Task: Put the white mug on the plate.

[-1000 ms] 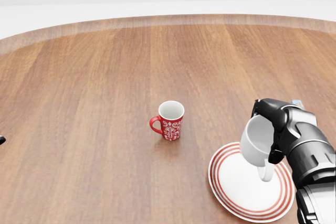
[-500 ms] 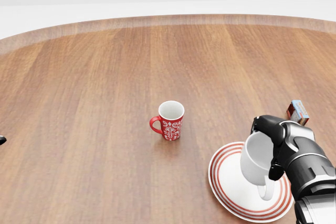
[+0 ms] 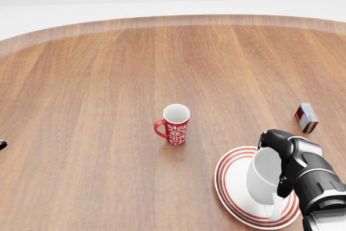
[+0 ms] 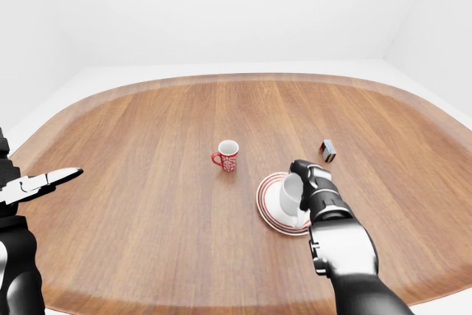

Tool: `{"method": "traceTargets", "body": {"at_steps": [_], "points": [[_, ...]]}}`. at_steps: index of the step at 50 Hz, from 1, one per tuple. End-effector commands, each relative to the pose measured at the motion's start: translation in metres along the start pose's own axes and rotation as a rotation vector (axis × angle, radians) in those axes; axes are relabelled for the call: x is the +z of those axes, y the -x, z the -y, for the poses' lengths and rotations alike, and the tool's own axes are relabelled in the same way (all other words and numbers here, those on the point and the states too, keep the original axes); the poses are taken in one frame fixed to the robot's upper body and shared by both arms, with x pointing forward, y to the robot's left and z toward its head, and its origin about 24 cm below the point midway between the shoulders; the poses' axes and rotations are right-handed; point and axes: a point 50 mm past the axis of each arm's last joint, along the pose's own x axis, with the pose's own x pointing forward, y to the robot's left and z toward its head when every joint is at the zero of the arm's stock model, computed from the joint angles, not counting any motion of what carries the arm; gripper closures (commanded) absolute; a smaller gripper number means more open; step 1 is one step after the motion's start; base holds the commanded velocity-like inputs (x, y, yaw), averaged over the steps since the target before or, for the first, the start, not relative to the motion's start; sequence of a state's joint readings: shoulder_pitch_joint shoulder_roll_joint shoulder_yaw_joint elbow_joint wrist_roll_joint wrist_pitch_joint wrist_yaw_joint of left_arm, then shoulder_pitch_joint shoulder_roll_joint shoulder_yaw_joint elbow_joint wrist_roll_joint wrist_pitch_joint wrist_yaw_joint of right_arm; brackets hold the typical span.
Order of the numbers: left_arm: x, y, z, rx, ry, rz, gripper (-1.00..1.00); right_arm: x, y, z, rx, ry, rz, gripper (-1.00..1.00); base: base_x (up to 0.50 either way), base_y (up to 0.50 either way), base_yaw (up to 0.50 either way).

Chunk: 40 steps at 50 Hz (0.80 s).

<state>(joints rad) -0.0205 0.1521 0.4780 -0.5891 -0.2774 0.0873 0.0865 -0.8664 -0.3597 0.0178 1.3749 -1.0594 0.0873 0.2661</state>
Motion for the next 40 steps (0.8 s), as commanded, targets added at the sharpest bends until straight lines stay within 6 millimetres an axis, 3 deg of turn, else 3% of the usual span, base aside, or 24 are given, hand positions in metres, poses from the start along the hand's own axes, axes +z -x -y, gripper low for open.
{"method": "traceTargets", "body": {"at_steps": [1,22,23,27,40], "points": [[-0.0004,-0.0001,0.0001,0.0,0.0,-0.001,-1.0,-0.003,-0.0008,-0.0034,-0.006,-0.004,-0.006,1.0,0.0,0.0,0.0],[-0.0013,0.0001,-0.0002,0.0,0.001,-0.006,-1.0,-0.001,-0.0007,-0.003,-0.016,0.015,-0.005,1.0,0.0,0.0,0.0],[-0.0014,0.0001,-0.0002,0.0,0.001,-0.006,-1.0,-0.0011,-0.0008,-0.0034,-0.016,0.013,-0.005,0.82,0.0,0.0,0.0],[-0.0017,0.0003,-0.0001,-0.001,0.0,-0.008,-1.0,-0.0019,-0.001,-0.0044,-0.015,0.013,-0.007,0.52,0.0,0.0,0.0],[-0.0023,0.0002,0.0002,-0.001,-0.001,-0.01,-1.0,-0.0028,-0.0015,-0.0066,-0.015,0.011,-0.009,0.29,0.0,0.0,0.0]]}}
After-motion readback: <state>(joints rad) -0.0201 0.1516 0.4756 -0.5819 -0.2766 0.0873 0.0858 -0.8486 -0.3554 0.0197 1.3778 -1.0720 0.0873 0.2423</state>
